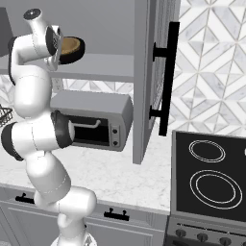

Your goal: Pick up the bowls on the counter and stack them on top of one another in the open cabinet. Place the smaller bowl on top of the larger bowl.

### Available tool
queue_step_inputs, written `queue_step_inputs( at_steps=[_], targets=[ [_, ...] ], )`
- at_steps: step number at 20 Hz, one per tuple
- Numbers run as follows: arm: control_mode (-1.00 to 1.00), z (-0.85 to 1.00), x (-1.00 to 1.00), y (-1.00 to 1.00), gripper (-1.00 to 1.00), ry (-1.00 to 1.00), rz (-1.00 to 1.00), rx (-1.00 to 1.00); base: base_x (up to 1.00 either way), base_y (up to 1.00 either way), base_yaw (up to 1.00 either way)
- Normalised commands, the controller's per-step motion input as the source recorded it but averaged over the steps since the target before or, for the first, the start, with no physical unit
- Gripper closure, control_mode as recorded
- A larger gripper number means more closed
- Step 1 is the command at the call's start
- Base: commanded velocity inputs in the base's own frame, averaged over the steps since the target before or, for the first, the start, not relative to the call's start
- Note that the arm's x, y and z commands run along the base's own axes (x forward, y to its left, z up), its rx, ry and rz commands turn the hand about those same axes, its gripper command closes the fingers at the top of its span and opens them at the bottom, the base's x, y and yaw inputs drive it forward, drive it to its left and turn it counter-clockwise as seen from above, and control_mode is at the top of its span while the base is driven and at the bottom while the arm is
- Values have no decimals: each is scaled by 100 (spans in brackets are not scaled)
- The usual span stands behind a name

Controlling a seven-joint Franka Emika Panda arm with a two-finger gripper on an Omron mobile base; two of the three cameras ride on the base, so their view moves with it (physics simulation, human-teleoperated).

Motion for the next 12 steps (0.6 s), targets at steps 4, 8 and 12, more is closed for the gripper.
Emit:
queue_step_inputs(
  at_steps=[4,8,12],
  targets=[
    [-100,-1,-25,-1,-100,-12,0,-1,0,0,0],
    [-100,-2,-100,9,-100,-24,0,0,0,0,0],
    [-100,-20,-100,25,-100,-14,0,0,0,0,0]
  ],
)
